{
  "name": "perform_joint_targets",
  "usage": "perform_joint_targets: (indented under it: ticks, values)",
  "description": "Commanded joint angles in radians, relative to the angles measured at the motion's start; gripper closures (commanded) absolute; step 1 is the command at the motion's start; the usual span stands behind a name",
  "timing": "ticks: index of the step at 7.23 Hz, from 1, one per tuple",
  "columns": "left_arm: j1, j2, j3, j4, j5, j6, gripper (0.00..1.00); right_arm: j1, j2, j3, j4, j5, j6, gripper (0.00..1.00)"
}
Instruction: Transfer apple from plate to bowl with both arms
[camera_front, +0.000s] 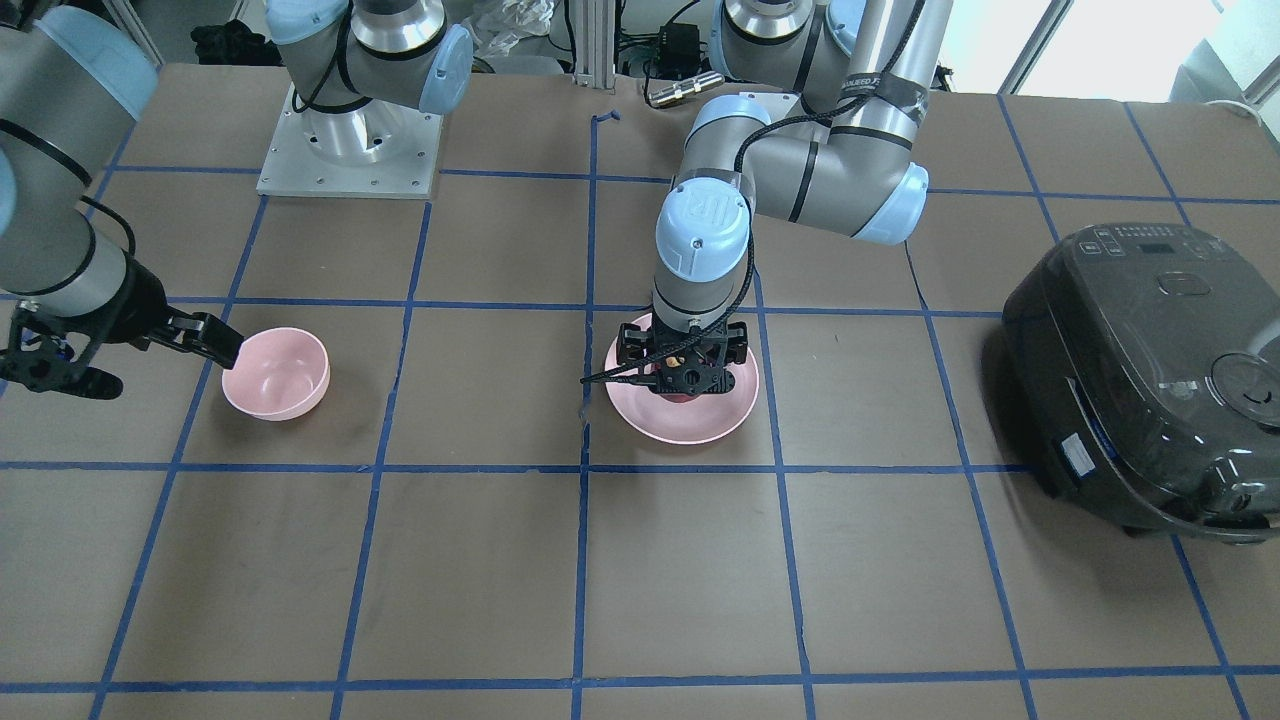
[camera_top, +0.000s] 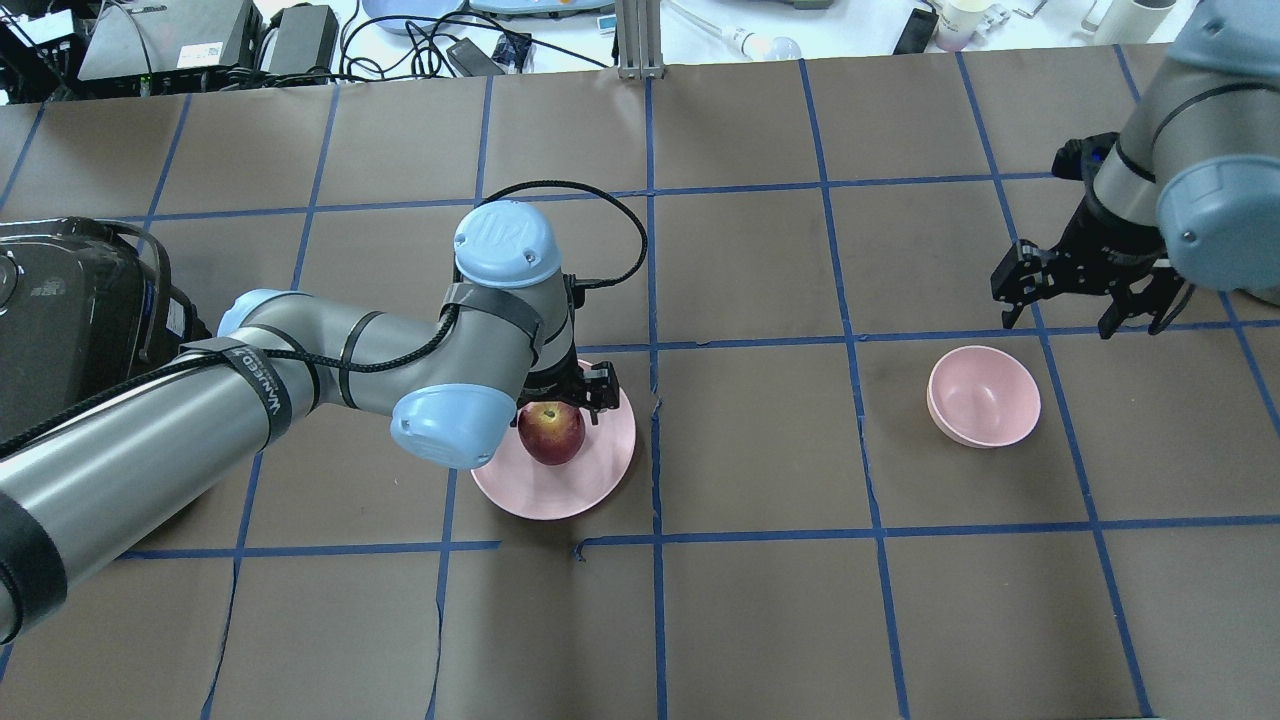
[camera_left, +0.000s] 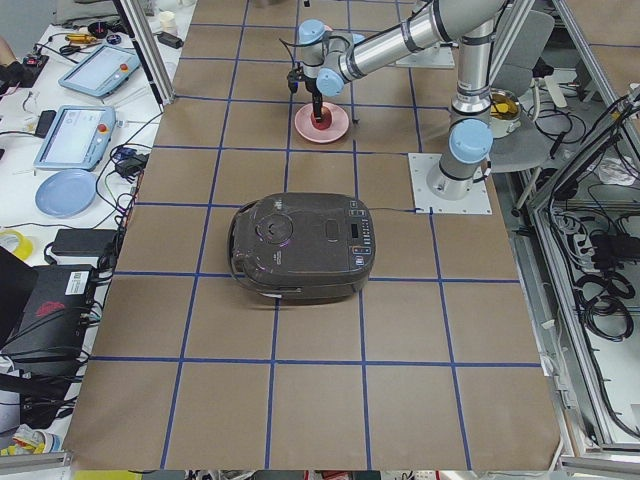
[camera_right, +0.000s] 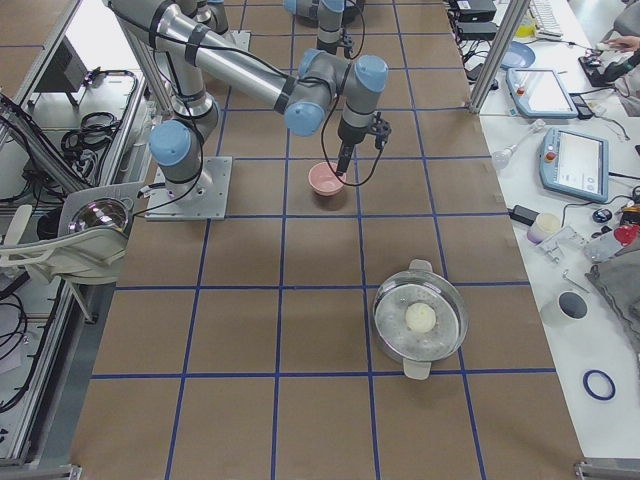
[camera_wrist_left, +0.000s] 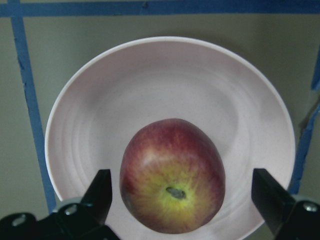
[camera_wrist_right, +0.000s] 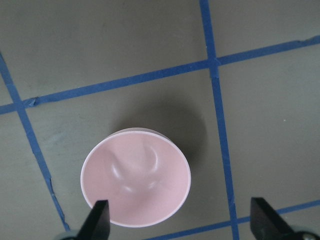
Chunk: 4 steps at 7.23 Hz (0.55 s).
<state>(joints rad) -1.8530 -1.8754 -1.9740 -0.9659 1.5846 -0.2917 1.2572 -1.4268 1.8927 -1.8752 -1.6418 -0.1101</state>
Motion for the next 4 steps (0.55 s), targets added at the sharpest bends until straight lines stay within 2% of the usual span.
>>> perform_joint_targets:
  ticks: [1, 2, 3, 4]
  values:
    - [0.000, -0.014, -0.006, 0.006, -0.001, 0.006, 0.00, -0.001, 0.052, 0.115, -0.146, 0.000, -0.025, 0.00]
    - [0.000, -0.015, -0.006, 0.006, -0.002, 0.023, 0.24, -0.001, 0.069, 0.137, -0.163, 0.002, -0.025, 0.00]
    - [0.000, -0.013, -0.006, 0.006, -0.002, 0.049, 0.54, -0.001, 0.069, 0.141, -0.163, -0.001, -0.026, 0.00]
    - [0.000, -0.010, -0.005, 0.006, -0.002, 0.051, 0.55, -0.001, 0.077, 0.143, -0.165, 0.000, -0.026, 0.01]
